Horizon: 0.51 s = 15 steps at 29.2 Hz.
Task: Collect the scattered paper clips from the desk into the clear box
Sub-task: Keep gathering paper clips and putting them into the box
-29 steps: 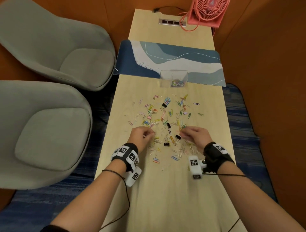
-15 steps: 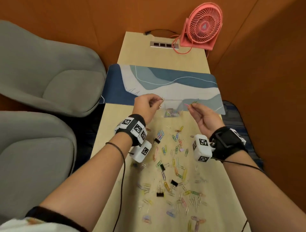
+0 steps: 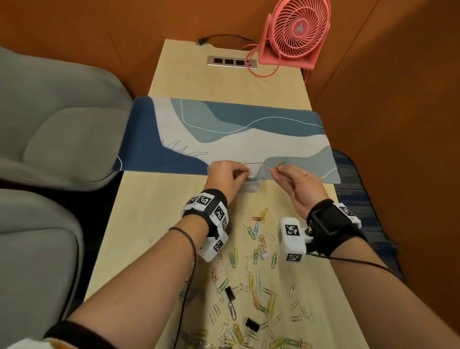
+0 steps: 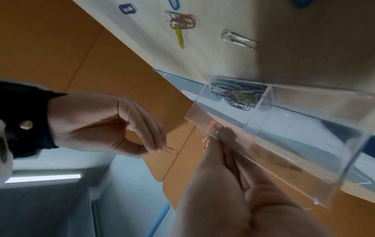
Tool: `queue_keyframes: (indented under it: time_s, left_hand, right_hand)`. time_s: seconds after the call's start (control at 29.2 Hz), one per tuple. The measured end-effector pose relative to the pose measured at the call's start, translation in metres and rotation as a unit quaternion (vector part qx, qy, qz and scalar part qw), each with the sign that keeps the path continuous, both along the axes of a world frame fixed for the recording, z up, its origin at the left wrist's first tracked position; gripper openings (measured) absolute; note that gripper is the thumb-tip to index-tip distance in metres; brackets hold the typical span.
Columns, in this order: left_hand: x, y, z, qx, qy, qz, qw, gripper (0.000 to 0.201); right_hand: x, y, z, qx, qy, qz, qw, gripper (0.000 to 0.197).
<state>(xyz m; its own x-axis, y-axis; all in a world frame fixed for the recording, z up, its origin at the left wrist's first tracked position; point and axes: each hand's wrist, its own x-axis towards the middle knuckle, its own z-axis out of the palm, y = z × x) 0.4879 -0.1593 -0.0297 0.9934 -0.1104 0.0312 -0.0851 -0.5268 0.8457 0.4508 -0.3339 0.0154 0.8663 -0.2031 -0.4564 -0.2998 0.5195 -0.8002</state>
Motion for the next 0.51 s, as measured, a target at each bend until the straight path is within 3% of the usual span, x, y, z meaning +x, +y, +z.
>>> queue_keyframes:
  time_s: [0.17, 0.27, 0.34, 0.41, 0.51]
  left_hand:
    - [0.006, 0.000, 0.000, 0.001, -0.004, -0.005, 1.000, 0.024]
    - [0.006, 0.002, 0.003, 0.010, -0.017, -0.001, 1.000, 0.015]
    - [0.003, 0.004, 0.005, 0.007, -0.041, 0.003, 0.999, 0.008]
    - [-0.003, 0.007, 0.005, -0.016, -0.063, 0.016, 0.998, 0.006]
    - [-0.013, 0.016, 0.000, -0.030, -0.108, 0.048, 0.992, 0.006]
  right_hand:
    - [0.004, 0.001, -0.011, -0.067, 0.003, 0.017, 0.998, 0.019]
    - [0.009, 0.004, -0.014, -0.130, 0.003, 0.028, 0.991, 0.024]
    - [0.014, 0.006, -0.015, -0.203, -0.003, 0.046, 0.978, 0.017]
    - [0.020, 0.007, -0.017, -0.342, -0.035, 0.085, 0.935, 0.012]
    - [0.028, 0.012, -0.014, -0.531, -0.096, 0.158, 0.827, 0.012]
